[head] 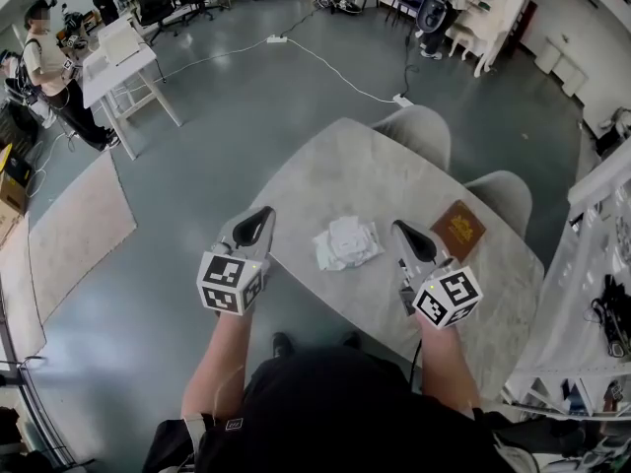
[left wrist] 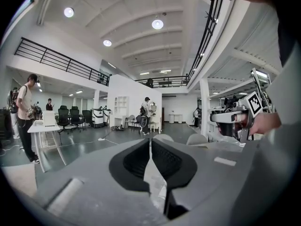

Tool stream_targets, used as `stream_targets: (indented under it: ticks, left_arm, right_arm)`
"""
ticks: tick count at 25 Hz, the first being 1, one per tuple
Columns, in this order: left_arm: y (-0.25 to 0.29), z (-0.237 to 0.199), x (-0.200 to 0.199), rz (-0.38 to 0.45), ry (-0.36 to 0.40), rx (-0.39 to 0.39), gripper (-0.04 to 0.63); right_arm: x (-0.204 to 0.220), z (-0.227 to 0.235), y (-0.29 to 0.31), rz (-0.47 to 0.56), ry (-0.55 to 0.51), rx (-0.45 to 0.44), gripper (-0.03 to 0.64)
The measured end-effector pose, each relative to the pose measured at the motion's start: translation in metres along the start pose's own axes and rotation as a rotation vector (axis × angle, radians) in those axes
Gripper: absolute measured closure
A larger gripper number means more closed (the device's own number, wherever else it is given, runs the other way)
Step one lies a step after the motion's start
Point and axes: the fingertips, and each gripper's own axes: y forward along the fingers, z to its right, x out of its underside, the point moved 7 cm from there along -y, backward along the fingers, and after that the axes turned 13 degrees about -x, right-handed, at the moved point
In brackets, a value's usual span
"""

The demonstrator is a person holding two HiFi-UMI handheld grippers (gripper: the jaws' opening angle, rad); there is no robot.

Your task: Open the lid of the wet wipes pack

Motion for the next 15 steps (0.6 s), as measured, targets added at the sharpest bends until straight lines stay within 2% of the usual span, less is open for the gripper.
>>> stream_targets:
  ticks: [6,15]
  left_arm:
    - [-0.010,0.004,0.003,-0.016,0.006,-0.009,0.572]
    - [-0.004,0.012,-0.012,0.013,0.020,0.013,0.574]
  right_arm:
    - [-0.005,-0.007,-0.004,0.010,-0.014,-0.028,0.615]
    - [-0.016,-0.004,-0.009,0.013,-0.058,-0.028,0.615]
